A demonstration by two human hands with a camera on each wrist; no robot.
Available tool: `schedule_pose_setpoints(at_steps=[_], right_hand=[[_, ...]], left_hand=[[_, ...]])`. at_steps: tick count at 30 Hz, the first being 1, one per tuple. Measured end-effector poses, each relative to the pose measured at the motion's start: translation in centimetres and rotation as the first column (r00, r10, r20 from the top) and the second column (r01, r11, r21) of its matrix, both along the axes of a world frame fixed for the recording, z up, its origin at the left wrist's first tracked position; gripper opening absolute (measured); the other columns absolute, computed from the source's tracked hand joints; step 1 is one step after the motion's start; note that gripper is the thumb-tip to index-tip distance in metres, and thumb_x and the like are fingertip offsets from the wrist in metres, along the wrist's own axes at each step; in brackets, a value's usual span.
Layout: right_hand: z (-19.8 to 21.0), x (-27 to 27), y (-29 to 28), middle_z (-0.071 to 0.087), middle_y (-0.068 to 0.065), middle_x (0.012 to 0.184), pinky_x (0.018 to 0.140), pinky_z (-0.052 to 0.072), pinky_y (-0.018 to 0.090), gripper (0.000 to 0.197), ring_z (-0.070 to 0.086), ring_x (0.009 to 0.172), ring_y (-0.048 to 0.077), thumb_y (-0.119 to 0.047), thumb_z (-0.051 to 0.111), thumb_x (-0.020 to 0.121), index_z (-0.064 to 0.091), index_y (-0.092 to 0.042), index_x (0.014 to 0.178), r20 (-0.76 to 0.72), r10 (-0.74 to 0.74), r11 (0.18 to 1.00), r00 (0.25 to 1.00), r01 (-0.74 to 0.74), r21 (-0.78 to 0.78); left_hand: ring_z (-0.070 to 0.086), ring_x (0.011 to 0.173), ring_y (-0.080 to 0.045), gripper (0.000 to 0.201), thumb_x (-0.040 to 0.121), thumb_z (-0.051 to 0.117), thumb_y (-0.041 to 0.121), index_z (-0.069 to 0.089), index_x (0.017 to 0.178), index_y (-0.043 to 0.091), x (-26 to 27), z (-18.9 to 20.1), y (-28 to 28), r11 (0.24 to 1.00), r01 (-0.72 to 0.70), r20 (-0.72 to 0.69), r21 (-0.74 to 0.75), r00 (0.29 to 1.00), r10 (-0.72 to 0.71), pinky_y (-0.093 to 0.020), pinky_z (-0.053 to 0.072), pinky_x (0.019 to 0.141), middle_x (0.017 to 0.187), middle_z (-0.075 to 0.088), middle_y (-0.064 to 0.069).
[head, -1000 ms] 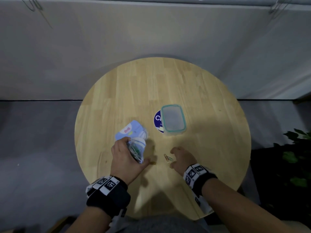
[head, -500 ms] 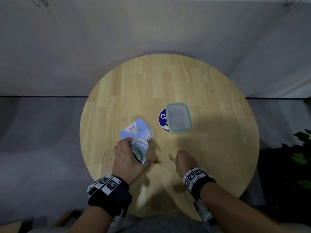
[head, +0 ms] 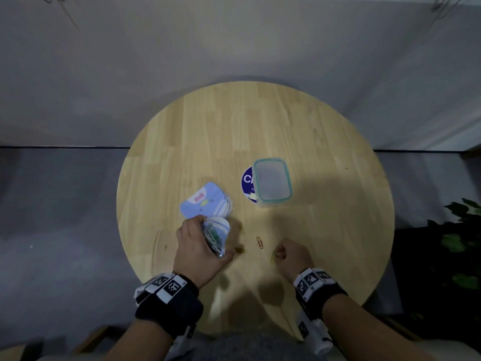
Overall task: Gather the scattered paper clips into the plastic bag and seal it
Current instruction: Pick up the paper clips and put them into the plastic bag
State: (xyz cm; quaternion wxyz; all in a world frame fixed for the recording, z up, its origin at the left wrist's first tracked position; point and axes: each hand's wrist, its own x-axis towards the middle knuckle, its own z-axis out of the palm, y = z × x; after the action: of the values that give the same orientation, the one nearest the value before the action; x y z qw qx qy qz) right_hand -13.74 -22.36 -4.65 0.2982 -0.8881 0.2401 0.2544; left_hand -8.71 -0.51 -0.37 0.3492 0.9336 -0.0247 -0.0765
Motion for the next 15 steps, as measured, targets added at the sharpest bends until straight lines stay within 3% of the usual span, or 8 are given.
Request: schedule_pose_setpoints(at_steps=[3,6,8,11,15], right_hand=[[0.0,0.3,0.7,0.067,0.012,0.090,0.067,0.041,0.024,0.012,0.062,0.086,0.028,-0.004,0.052,0.080,0.061,-0.009,0.085,0.028,0.052,0.998,0.998,-0.051,-0.044],[0.2,0.9,1.2,0.064,0.011,0.098,0.077,0.045,0.028,0.014,0.061,0.093,0.029,-0.004,0.052,0.081,0.062,-0.010,0.087,0.044,0.120,0.991,0.992,-0.117,-0.071],[0.3,1.1,1.5,0.063,0.011,0.106,0.084,0.047,0.030,0.016,0.060,0.098,0.028,-0.008,0.054,0.083,0.063,-0.009,0.096,0.035,0.149,0.986,0.988,-0.145,-0.085],[0.5,1.1,2.1,0.060,0.010,0.109,0.085,0.047,0.031,0.023,0.059,0.102,0.028,-0.023,0.059,0.086,0.060,-0.007,0.102,0.014,0.151,0.983,0.988,-0.148,-0.112],[0.8,1.8,3.1,0.064,0.012,0.107,0.082,0.049,0.031,0.017,0.062,0.100,0.029,-0.015,0.057,0.087,0.059,-0.005,0.100,-0.068,0.175,0.969,0.982,-0.185,-0.165]], left_hand=[[0.036,0.102,-0.020,0.088,0.048,0.076,0.048,0.041,0.119,0.010,0.1,0.0,-0.1,1.000,0.015,0.004,0.001,1.000,-0.015,-0.027,0.032,0.089,0.105,0.034,0.004],[0.036,0.102,-0.019,0.088,0.048,0.077,0.049,0.041,0.119,0.011,0.0,0.0,-0.1,1.000,0.020,-0.004,0.004,1.000,-0.020,-0.026,0.031,0.089,0.105,0.034,0.004],[0.036,0.101,-0.018,0.091,0.047,0.073,0.056,0.041,0.118,0.010,0.0,0.1,0.0,1.000,0.012,-0.005,0.001,1.000,-0.012,-0.027,0.031,0.089,0.106,0.035,0.004],[0.037,0.103,-0.020,0.093,0.045,0.062,0.063,0.042,0.119,0.009,-0.2,0.0,0.3,1.000,0.009,-0.010,0.006,1.000,-0.009,-0.027,0.032,0.089,0.106,0.034,0.005],[0.035,0.100,-0.018,0.094,0.045,0.060,0.065,0.042,0.118,0.009,-0.2,0.0,0.2,1.000,0.019,-0.010,0.004,1.000,-0.019,-0.027,0.031,0.089,0.105,0.034,0.004]])
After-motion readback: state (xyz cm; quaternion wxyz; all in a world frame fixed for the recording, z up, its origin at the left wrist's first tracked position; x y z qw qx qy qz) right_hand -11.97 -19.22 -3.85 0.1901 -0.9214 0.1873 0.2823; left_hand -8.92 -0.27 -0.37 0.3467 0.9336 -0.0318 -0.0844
